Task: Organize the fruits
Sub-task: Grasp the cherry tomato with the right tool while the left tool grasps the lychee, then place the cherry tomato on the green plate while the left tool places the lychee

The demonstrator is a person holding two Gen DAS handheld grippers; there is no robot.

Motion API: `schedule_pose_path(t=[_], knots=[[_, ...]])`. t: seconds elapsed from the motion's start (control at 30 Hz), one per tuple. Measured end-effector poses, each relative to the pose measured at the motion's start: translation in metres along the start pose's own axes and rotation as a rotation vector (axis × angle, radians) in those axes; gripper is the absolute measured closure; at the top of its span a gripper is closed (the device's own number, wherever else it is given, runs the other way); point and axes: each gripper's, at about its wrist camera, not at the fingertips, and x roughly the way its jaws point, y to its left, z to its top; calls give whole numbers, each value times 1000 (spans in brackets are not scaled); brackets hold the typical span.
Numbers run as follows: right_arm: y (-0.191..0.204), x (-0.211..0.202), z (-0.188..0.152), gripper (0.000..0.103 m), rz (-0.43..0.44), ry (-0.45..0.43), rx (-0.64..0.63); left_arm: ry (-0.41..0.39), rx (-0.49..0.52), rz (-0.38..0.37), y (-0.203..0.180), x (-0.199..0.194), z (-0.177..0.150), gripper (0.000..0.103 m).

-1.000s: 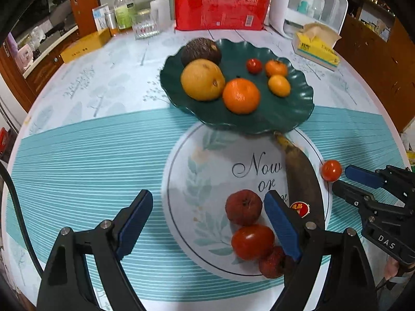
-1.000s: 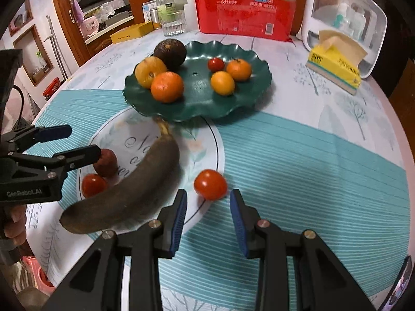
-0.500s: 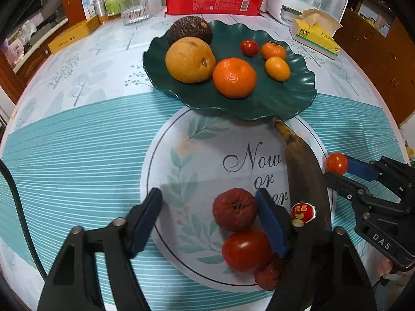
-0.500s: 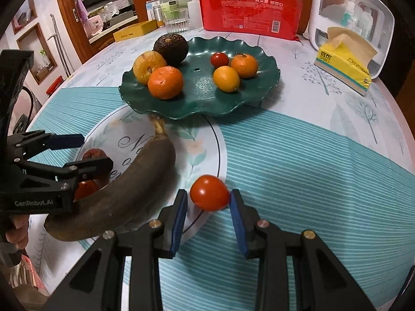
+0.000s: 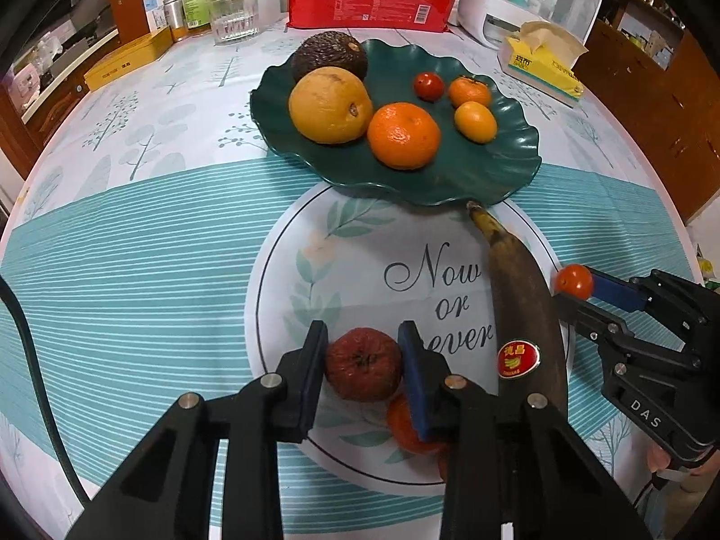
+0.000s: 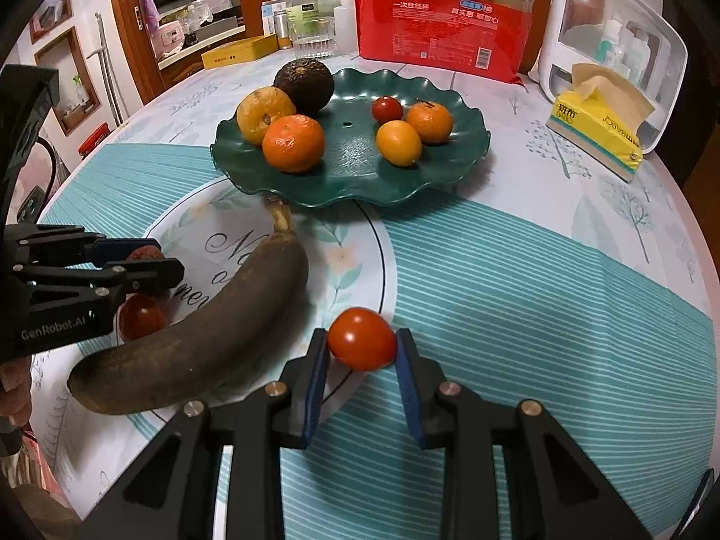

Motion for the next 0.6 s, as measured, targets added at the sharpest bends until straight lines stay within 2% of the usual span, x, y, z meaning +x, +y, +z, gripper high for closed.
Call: schedule_pose_path(t=[0.43, 0.6], knots=[[3, -17, 9, 74, 14, -15, 3, -69, -2, -1, 3, -33, 16, 73], [3, -36, 27, 74, 2, -51, -18, -117, 22, 35, 0, -55, 33, 73]])
